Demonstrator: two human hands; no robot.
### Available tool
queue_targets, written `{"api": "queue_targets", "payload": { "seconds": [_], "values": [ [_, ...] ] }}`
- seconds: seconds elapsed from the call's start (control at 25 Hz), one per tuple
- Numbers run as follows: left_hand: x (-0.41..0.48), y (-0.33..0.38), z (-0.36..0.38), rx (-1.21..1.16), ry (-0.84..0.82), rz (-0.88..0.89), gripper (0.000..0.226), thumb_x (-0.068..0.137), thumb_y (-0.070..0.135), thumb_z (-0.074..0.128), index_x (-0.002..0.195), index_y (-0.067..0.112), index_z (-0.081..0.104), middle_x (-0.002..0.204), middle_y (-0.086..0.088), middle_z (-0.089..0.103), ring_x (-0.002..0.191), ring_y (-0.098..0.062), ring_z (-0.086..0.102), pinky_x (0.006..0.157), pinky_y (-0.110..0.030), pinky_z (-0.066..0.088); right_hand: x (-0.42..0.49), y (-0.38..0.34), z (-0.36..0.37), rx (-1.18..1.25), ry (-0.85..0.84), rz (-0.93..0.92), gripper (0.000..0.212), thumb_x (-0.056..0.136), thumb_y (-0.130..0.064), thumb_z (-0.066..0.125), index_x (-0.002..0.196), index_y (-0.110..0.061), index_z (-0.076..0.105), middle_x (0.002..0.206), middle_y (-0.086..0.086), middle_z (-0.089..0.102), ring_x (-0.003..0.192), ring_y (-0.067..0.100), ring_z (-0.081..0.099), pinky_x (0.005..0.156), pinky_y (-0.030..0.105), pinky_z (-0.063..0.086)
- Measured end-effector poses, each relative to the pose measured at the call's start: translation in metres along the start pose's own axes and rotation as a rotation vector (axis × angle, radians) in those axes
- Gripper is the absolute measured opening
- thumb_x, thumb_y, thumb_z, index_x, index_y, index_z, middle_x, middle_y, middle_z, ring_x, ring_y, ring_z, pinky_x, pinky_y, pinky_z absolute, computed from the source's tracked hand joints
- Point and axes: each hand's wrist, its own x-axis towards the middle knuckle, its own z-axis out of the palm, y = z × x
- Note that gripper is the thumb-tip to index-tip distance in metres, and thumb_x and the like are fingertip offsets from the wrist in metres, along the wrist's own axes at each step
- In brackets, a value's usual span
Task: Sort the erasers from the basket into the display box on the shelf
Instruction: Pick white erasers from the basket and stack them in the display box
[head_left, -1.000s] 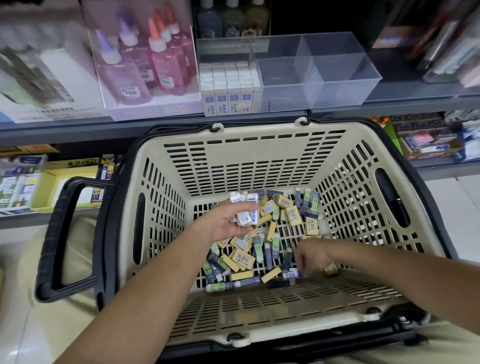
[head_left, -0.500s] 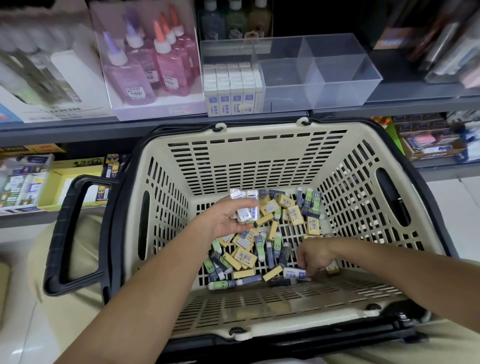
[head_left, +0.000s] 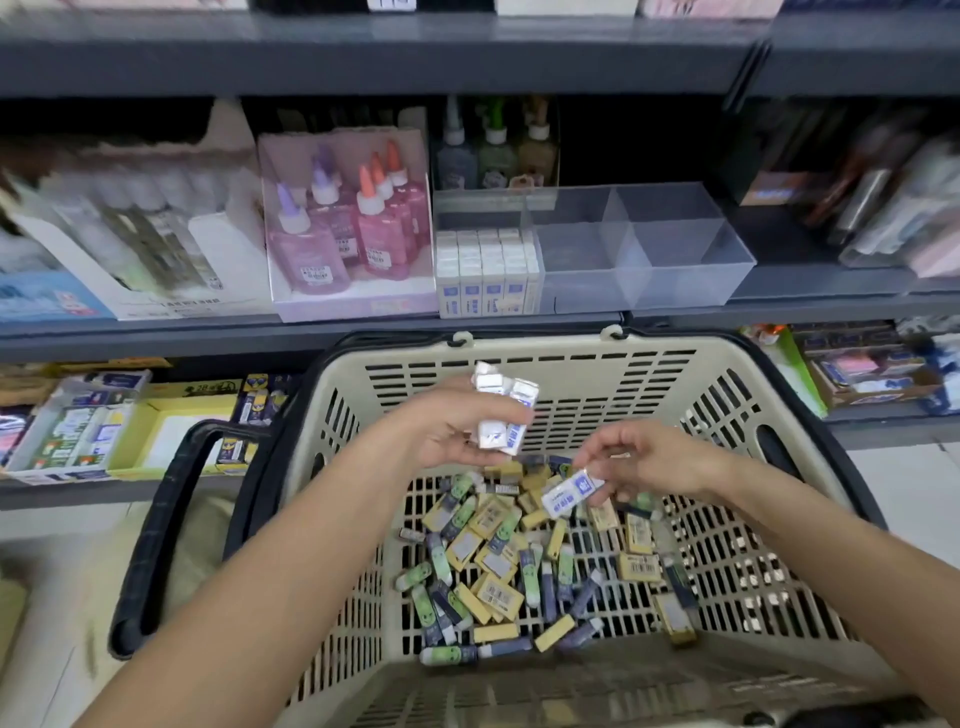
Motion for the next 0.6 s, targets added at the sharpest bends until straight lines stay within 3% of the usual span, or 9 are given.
{"api": "queue_targets", "payload": {
  "seconds": [0.12, 0.32, 0.44, 0.6],
  "values": [
    [-0.016, 0.025, -0.016, -0.045, 0.023, 0.112, 0.023, 0.073, 0.002, 0.074, 0.087, 0.018, 0.063, 0.069, 0.001, 0.069, 0.066, -0.012, 0.066, 0.059, -0.028, 0.056, -0.002, -0.029, -0.010, 0.021, 0.047, -0.119, 0.013, 0.089, -0.005, 0.056, 0.100, -0.007, 0.063, 0.081, 0.003, 0.073, 0.070, 0.010, 0.068, 0.052, 0.017, 0.042],
    [-0.025, 0.055, -0.030, -0.130, 0.098, 0.306, 0.020, 0.076, 0.002, 0.071, 0.092, 0.012, 0.064, 0.072, -0.005, 0.069, 0.063, -0.014, 0.065, 0.055, -0.028, 0.056, 0.006, -0.072, -0.021, 0.062, 0.184, -0.241, 0.014, 0.086, 0.000, 0.059, 0.096, -0.009, 0.064, 0.075, 0.001, 0.073, 0.067, 0.008, 0.067, 0.062, 0.018, 0.051],
    [-0.019, 0.068, -0.037, -0.211, 0.210, 0.406, 0.015, 0.077, 0.003, 0.071, 0.089, 0.009, 0.065, 0.076, -0.009, 0.070, 0.063, -0.014, 0.066, 0.058, -0.029, 0.058, 0.018, -0.095, -0.027, 0.050, 0.282, -0.309, 0.011, 0.087, 0.001, 0.059, 0.095, -0.005, 0.064, 0.072, 0.003, 0.071, 0.063, 0.004, 0.065, 0.059, 0.014, 0.049],
    [-0.003, 0.078, -0.049, -0.300, 0.314, 0.490, 0.024, 0.079, 0.005, 0.071, 0.101, 0.010, 0.061, 0.078, -0.004, 0.068, 0.065, -0.013, 0.066, 0.056, -0.026, 0.055, 0.041, -0.127, -0.040, 0.177, 0.433, -0.395, 0.010, 0.089, -0.002, 0.058, 0.090, -0.012, 0.062, 0.073, 0.004, 0.071, 0.063, 0.006, 0.068, 0.057, 0.014, 0.051]
  ]
}}
